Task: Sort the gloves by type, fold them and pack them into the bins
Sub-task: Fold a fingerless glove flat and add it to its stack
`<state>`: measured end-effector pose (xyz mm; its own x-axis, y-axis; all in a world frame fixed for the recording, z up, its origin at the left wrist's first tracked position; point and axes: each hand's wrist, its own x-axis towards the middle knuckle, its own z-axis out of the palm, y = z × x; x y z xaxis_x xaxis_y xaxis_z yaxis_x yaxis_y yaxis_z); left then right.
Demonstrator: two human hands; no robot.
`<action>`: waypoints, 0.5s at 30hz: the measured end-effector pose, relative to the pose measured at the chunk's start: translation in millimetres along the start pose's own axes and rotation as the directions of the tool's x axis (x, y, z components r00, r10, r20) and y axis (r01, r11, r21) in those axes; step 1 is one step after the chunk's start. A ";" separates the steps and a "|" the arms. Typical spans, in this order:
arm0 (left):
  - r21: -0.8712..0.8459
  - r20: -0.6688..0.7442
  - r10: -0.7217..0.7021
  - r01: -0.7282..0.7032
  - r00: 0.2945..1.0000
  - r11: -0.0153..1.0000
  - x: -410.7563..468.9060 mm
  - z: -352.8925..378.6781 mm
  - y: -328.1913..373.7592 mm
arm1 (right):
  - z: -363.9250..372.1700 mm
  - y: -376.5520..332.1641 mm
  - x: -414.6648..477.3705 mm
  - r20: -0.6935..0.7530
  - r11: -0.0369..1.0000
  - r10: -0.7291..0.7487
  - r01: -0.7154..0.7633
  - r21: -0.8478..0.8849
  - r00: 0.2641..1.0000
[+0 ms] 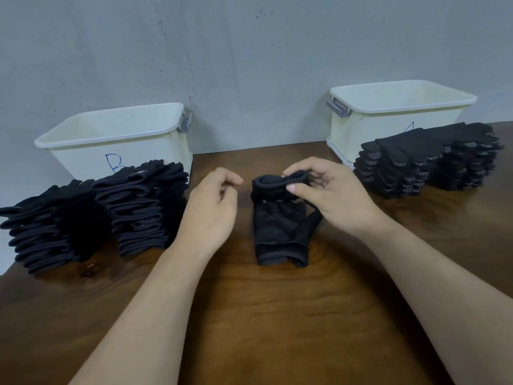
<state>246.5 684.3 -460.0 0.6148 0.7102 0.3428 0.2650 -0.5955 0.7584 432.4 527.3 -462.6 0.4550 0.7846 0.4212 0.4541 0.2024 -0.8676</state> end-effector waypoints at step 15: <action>0.191 0.519 0.157 -0.294 0.840 0.937 -9.2 32.8 -18.8 | -1.9 16.3 -41.7 0.250 0.691 -0.077 0.233 -0.684 0.965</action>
<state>260.3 676.6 -495.6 0.9439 0.3079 0.1193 0.2098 -0.8382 0.5034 422.3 496.8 -493.8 0.2123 0.8882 0.4076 0.9438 -0.0783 -0.3210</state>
